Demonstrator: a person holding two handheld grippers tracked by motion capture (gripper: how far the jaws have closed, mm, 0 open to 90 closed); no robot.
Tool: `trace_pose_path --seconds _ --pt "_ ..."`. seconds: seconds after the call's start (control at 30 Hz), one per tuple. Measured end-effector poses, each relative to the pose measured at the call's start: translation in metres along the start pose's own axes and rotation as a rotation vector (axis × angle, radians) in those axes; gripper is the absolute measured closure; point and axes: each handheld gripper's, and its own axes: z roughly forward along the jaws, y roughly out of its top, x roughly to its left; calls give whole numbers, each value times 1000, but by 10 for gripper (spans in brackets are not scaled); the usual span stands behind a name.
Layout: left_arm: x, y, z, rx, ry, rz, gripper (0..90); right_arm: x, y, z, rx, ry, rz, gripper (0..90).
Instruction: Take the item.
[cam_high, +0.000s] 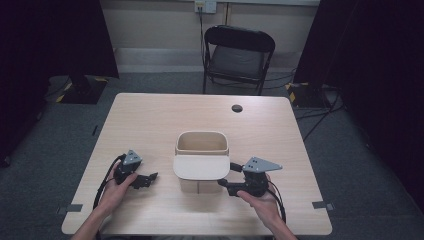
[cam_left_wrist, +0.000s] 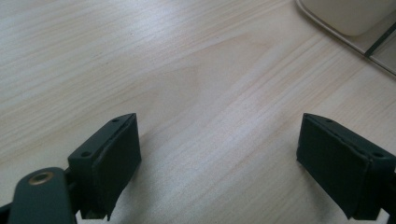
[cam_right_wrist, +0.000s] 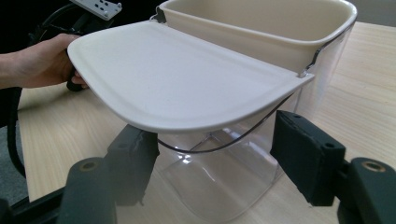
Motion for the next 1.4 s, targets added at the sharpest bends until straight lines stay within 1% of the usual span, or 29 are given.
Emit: trace_pose_path --seconds 0.23,0.5,1.4 --pt "0 0 0 -1 0 0 128 1 1 0 -6 -2 3 314" --pt "0 0 0 1 -5 -3 126 2 2 0 -12 -9 -4 316" --pt "0 0 0 1 -6 -2 125 -2 9 -3 -40 -33 -6 314"
